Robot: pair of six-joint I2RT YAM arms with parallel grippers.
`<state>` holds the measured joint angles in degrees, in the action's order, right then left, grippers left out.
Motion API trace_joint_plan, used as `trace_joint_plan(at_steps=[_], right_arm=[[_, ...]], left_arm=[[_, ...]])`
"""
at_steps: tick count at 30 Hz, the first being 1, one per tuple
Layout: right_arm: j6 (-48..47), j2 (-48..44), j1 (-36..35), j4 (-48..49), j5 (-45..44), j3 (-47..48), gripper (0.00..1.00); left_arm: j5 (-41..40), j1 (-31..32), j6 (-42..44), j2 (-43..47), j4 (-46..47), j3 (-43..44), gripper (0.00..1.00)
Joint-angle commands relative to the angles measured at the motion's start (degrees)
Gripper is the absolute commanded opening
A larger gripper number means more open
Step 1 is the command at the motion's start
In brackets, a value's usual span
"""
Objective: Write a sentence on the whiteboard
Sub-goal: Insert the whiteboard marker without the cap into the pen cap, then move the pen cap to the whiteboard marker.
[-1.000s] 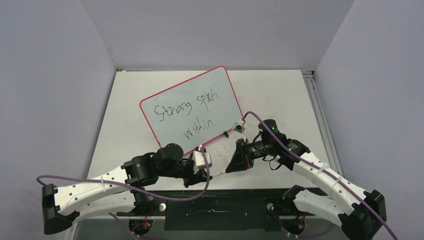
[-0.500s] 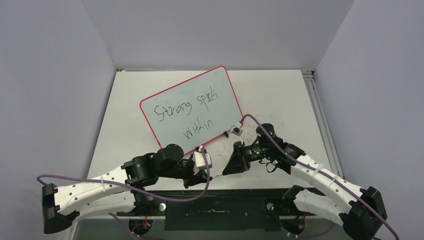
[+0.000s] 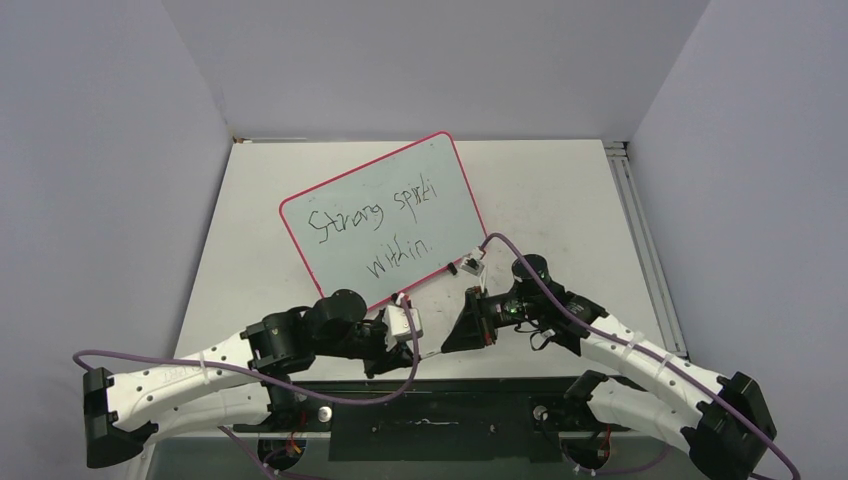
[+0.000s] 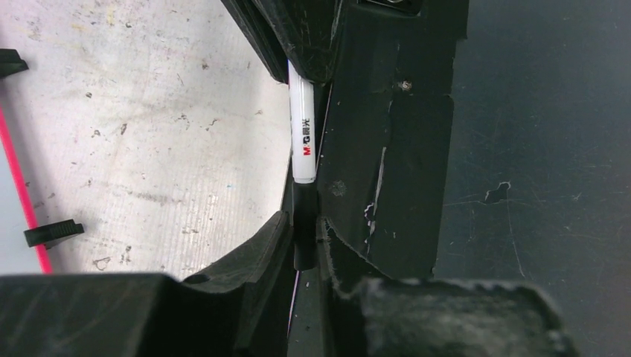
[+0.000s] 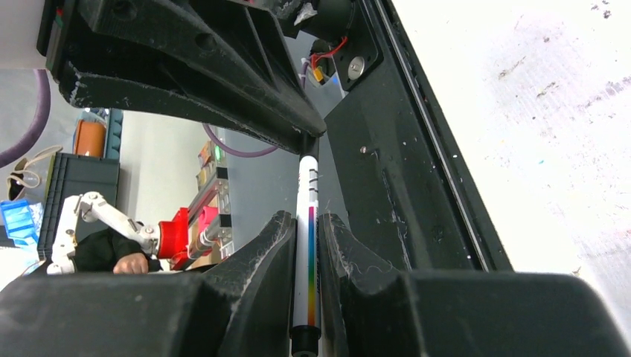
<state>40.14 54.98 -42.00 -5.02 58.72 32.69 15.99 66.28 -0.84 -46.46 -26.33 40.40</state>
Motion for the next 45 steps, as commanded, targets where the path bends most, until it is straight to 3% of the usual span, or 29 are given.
trace_joint_plan(at_steps=[1,4,11,14,18,28,36,45], right_arm=[[1.38,-2.42,-0.82,6.42,-1.1,-1.28,0.05],[2.67,-3.34,-0.82,8.46,-1.62,-2.86,0.05],[5.82,-5.87,-0.75,13.54,-4.4,-5.48,0.05],[7.33,-7.83,-0.66,16.0,-7.94,-5.79,0.05],[12.45,-11.34,-0.63,24.95,-12.32,-7.2,0.05],[13.23,-15.71,-0.77,30.03,-18.83,-4.09,0.05],[15.47,-15.38,-0.87,37.09,-20.93,-4.66,0.05],[19.25,-12.89,-1.29,42.04,-18.15,-5.0,0.05]], left_arm=[[-1.49,-0.01,0.57,1.83,4.39,1.39,0.22],[-1.73,-0.31,-0.17,2.87,4.81,1.41,0.38],[-2.82,-1.08,-4.01,4.58,5.9,2.97,0.66],[-7.0,-2.06,-10.85,4.77,7.27,4.46,0.77],[-12.04,-4.7,-21.63,5.38,9.14,6.45,0.85],[-6.84,-14.33,-38.0,9.46,14.08,6.61,0.89],[-2.0,-15.43,-45.46,12.37,19.06,2.59,0.9],[0.33,-15.74,-48.67,13.85,25.43,-1.08,0.83]])
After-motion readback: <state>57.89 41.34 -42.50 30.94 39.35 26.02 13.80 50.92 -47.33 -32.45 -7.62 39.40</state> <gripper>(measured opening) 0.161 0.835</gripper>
